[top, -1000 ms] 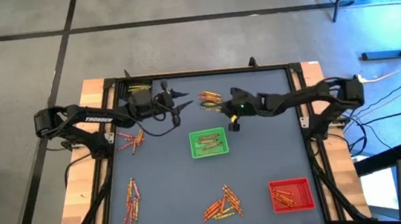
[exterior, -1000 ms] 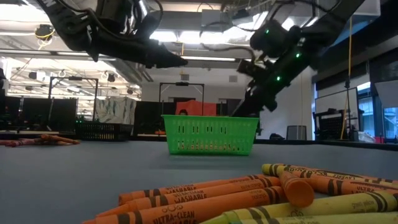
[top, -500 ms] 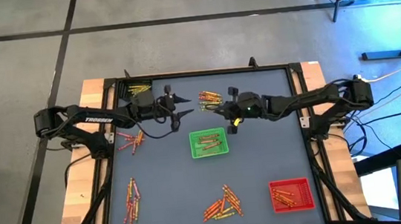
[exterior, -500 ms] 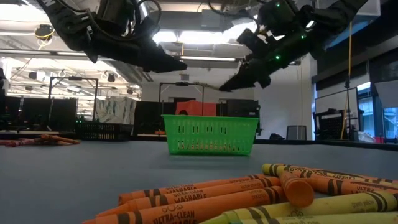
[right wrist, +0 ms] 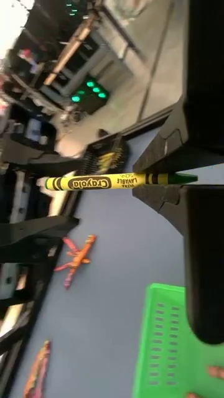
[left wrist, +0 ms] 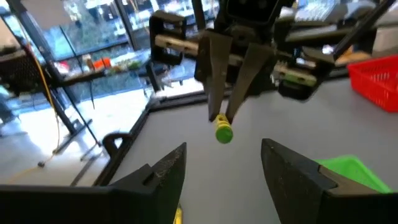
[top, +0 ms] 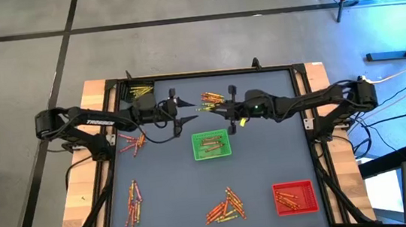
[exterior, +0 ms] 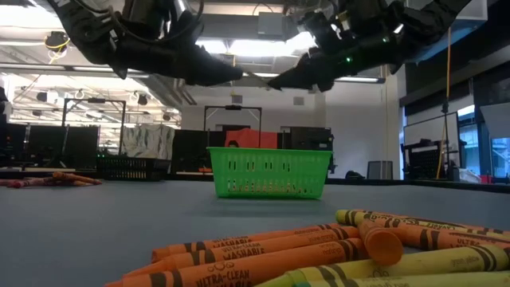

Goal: Sort crayons
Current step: Put the green crayon into the black bin

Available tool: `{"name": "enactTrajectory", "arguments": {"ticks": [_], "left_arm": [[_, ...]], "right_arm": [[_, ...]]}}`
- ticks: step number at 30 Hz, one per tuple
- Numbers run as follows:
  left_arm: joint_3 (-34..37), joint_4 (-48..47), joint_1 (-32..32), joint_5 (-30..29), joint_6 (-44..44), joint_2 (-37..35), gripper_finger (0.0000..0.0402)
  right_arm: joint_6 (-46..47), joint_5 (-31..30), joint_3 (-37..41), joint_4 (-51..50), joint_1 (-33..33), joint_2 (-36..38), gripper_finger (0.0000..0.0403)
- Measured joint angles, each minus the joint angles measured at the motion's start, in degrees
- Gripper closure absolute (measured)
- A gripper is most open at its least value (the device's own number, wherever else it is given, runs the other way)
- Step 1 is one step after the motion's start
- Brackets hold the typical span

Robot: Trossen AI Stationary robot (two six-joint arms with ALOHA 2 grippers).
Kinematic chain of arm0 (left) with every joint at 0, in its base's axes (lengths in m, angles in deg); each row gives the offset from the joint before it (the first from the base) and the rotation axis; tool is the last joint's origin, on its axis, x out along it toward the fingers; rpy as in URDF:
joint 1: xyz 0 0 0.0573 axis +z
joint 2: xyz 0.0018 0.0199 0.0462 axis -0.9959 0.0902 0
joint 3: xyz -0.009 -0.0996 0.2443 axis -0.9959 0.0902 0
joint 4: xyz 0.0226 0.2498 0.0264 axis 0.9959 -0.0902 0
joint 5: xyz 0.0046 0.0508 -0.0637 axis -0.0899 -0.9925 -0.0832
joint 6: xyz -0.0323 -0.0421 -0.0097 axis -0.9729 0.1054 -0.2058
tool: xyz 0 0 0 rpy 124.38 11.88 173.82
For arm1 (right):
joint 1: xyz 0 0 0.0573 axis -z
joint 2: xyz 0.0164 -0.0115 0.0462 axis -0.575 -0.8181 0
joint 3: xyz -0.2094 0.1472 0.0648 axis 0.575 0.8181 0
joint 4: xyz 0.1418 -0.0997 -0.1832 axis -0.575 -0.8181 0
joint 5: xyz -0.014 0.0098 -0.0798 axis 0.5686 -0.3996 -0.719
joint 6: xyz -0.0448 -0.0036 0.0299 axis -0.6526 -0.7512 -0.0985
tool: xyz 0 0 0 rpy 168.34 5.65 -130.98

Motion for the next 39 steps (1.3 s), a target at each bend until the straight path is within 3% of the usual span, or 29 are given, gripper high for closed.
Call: {"name": "enactTrajectory", "arguments": {"ticks": [14, 32, 39], "left_arm": [[-3.4, 3.7, -1.4, 0.6, -1.9, 6.3, 0.0214], [-4.0, 0.4, -1.6, -1.0, 0.4, 5.7, 0.0388], [-4.0, 0.4, -1.8, -1.8, 1.2, 5.3, 0.0388]], "right_arm": [[-1.4, 1.2, -0.9, 2.8, 0.0, -3.1, 0.0389], [-1.1, 1.2, -1.0, 1.8, 0.0, -3.1, 0.0388], [1.1, 1.6, -1.0, 2.1, 0.0, -3.0, 0.0367]]}}
